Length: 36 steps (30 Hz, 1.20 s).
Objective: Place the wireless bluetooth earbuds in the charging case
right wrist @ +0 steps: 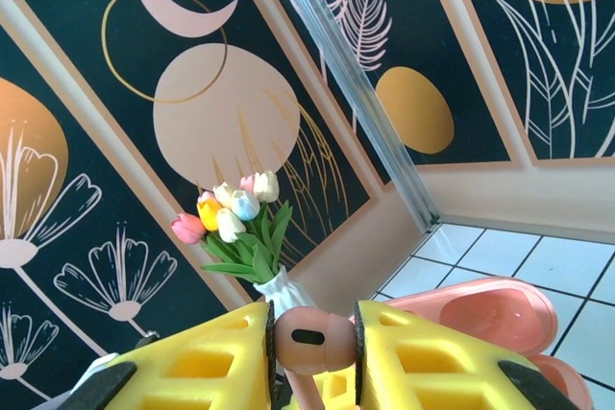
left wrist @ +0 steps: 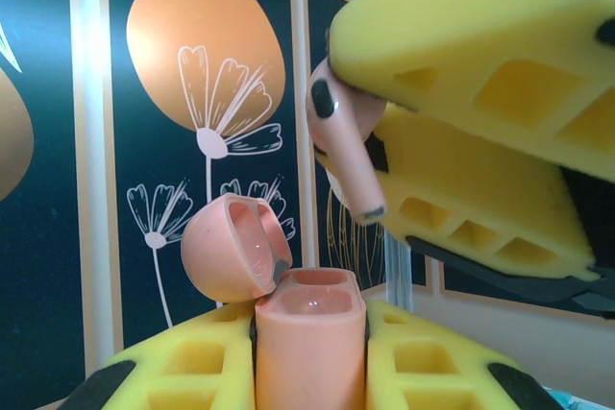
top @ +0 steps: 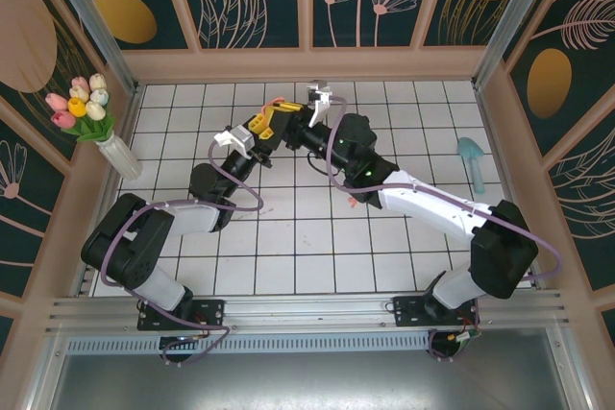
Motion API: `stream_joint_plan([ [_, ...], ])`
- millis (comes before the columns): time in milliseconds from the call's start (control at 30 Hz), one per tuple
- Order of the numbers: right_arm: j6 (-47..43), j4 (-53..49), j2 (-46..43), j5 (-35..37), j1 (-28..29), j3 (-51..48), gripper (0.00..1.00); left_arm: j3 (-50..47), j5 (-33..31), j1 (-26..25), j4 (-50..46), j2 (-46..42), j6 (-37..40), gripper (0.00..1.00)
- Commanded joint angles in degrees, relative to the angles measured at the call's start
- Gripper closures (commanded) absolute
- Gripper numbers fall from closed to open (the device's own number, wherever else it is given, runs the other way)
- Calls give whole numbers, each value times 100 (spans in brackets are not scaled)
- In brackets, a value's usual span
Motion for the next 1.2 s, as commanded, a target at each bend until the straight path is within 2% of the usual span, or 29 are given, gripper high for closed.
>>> stream_joint_plan([
  [0,-12,354,79,170,12,-125,73,166,114,-35,913,-67,-117,100],
  [467,71,516,160,364,-85,-213,73,139,193,-45,873,-160,-162,100],
  [867,158,578,299,261,-127,-247,74,187,211,-54,869,-166,-248,100],
  [1167,234,807,302,268,-71,-492,74,235,32,-52,870,-142,-392,100],
])
